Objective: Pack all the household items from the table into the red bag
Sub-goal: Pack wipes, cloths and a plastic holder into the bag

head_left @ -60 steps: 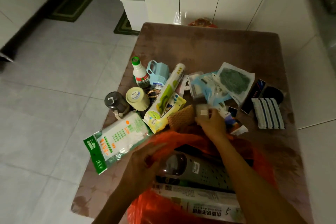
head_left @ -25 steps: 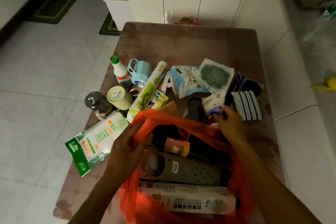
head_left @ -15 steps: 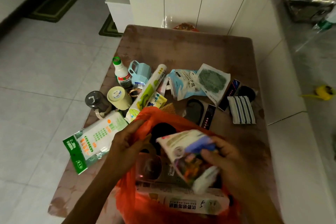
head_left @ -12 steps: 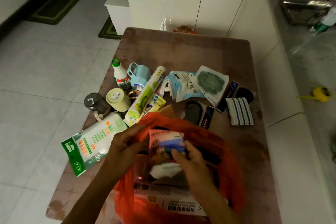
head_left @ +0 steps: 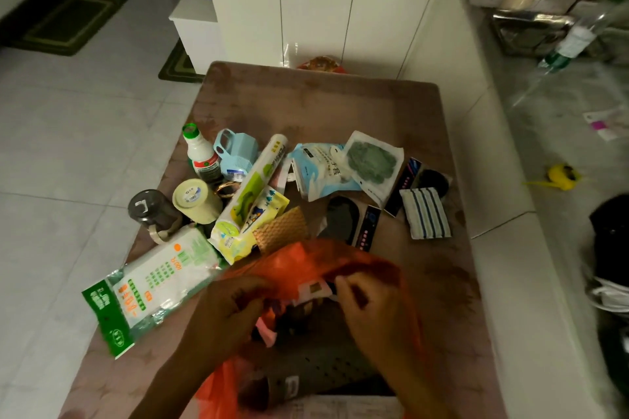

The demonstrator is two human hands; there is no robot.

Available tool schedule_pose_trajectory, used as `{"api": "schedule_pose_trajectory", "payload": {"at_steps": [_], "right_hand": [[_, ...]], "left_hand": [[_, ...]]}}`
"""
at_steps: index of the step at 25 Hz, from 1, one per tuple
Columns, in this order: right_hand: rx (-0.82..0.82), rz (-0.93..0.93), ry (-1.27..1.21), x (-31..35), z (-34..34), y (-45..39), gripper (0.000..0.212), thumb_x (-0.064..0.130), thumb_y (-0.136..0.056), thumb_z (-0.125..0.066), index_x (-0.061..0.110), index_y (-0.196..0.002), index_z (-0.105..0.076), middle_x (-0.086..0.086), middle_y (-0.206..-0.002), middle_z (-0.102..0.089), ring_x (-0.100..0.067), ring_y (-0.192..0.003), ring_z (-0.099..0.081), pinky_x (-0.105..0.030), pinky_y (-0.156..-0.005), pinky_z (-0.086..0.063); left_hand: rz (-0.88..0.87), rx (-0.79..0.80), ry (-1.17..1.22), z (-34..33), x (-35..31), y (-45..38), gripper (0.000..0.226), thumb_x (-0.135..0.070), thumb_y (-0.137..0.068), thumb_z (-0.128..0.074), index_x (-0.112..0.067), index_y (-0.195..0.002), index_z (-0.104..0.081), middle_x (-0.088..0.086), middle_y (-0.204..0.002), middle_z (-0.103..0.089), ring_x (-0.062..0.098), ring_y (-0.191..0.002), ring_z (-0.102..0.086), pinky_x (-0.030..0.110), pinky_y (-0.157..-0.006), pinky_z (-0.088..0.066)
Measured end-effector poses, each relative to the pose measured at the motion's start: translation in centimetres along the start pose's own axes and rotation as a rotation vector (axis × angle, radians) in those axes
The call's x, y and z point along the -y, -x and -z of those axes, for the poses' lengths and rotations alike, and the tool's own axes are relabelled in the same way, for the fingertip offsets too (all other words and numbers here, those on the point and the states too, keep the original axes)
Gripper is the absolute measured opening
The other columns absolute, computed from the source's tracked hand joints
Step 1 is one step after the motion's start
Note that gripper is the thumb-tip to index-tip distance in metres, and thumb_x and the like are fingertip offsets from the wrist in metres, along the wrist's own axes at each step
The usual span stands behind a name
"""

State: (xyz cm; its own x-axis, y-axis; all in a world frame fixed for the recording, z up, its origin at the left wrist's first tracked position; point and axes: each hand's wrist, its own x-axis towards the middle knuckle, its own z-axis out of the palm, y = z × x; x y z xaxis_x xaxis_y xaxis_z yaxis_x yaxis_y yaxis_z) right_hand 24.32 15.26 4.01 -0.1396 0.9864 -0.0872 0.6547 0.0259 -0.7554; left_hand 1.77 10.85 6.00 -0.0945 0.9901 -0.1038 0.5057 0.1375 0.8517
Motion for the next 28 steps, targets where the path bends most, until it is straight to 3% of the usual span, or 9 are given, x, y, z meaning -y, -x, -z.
{"api": "schedule_pose_trajectory", "payload": {"at_steps": [4, 6, 8, 11, 14, 16, 20, 25, 28], "right_hand": [[-0.260, -0.229, 0.020, -5.8, 6.1, -8.6, 0.006, 0.025, -0.095, -0.056, 0.030, -0.095, -0.060, 0.000, -0.092, -0.069, -0.011, -0.080, -0.065, -0.025, -0.061, -0.046], [-0.196, -0.354, 0.133, -9.7, 7.5, -12.0, 0.032, 0.019, -0.092, -0.060, 0.018, -0.124, -0.055, -0.010, -0.122, -0.062, -0.030, -0.106, -0.061, -0.034, -0.080, -0.049], [-0.130, -0.449, 0.170, -13.1, 8.3, -14.3, 0.057, 0.017, -0.088, -0.064, 0.013, -0.141, -0.042, -0.015, -0.138, -0.052, -0.036, -0.119, -0.054, -0.044, -0.095, -0.048], [-0.184, -0.587, 0.036, -16.1, 8.3, -17.1, 0.079, 0.020, -0.085, -0.070, 0.009, -0.150, -0.026, -0.019, -0.150, -0.040, -0.039, -0.129, -0.047, -0.048, -0.105, -0.042], [-0.213, -0.719, -0.091, -18.5, 7.0, -18.6, 0.089, 0.021, -0.085, -0.072, 0.005, -0.154, -0.017, -0.021, -0.153, -0.035, -0.038, -0.133, -0.044, -0.045, -0.108, -0.039], [-0.160, -0.770, -0.090, -19.9, 5.8, -18.6, 0.074, 0.021, -0.087, -0.071, 0.003, -0.148, -0.034, -0.024, -0.145, -0.046, -0.038, -0.124, -0.052, -0.044, -0.102, -0.044], [-0.287, -0.764, -0.149, -20.4, 3.6, -16.6, 0.027, 0.014, -0.091, -0.058, -0.004, -0.110, -0.064, -0.029, -0.115, -0.065, -0.040, -0.101, -0.061, -0.047, -0.090, -0.050], [-0.118, -0.442, 0.018, -18.2, 3.1, -16.8, 0.081, 0.029, -0.082, -0.076, 0.017, -0.148, -0.030, -0.012, -0.151, -0.038, -0.033, -0.131, -0.044, -0.048, -0.103, -0.042], [-0.014, -0.457, 0.190, -18.4, 0.6, -18.5, 0.075, 0.036, -0.078, -0.079, 0.015, -0.139, -0.040, -0.014, -0.144, -0.042, -0.033, -0.125, -0.048, -0.048, -0.100, -0.044]], "left_hand": [[-0.027, 0.045, -0.253, -3.4, -0.9, -1.4, 0.042, -0.012, -0.084, -0.068, -0.028, -0.123, -0.062, -0.007, -0.122, -0.060, 0.006, -0.098, -0.055, 0.023, -0.083, -0.049], [0.029, 0.032, -0.281, -4.6, -0.9, -1.7, 0.042, -0.012, -0.085, -0.068, -0.025, -0.125, -0.062, -0.001, -0.126, -0.060, 0.010, -0.104, -0.055, 0.029, -0.088, -0.049], [0.091, -0.004, -0.265, -4.7, -0.9, -1.6, 0.039, -0.012, -0.088, -0.065, -0.033, -0.121, -0.061, -0.001, -0.122, -0.062, 0.015, -0.097, -0.062, 0.036, -0.081, -0.056], [0.156, -0.004, -0.155, -3.7, -0.4, -1.4, 0.052, -0.006, -0.088, -0.064, -0.053, -0.108, -0.055, -0.005, -0.103, -0.066, 0.011, -0.068, -0.069, 0.022, -0.055, -0.057], [0.136, -0.046, -0.112, -3.2, -0.2, -1.7, 0.049, 0.005, -0.087, -0.061, -0.036, -0.114, -0.062, -0.001, -0.094, -0.070, 0.006, -0.064, -0.070, 0.011, -0.048, -0.052], [0.098, -0.053, -0.116, -3.1, -0.2, -1.9, 0.044, 0.006, -0.087, -0.061, -0.025, -0.119, -0.065, -0.003, -0.095, -0.071, 0.004, -0.064, -0.070, 0.009, -0.052, -0.052], [0.065, -0.049, -0.096, -2.8, 0.1, -1.9, 0.044, 0.004, -0.087, -0.063, -0.023, -0.122, -0.064, -0.003, -0.099, -0.072, 0.008, -0.061, -0.069, 0.012, -0.053, -0.052], [-0.004, -0.041, -0.093, -2.5, 0.1, -0.9, 0.058, 0.000, -0.087, -0.063, -0.047, -0.122, -0.057, -0.022, -0.102, -0.068, -0.002, -0.078, -0.069, 0.005, -0.056, -0.050], [0.007, -0.060, -0.125, -2.7, 0.4, -0.8, 0.057, -0.006, -0.088, -0.063, -0.051, -0.121, -0.054, -0.012, -0.114, -0.064, -0.007, -0.088, -0.065, 0.003, -0.061, -0.050]]}}
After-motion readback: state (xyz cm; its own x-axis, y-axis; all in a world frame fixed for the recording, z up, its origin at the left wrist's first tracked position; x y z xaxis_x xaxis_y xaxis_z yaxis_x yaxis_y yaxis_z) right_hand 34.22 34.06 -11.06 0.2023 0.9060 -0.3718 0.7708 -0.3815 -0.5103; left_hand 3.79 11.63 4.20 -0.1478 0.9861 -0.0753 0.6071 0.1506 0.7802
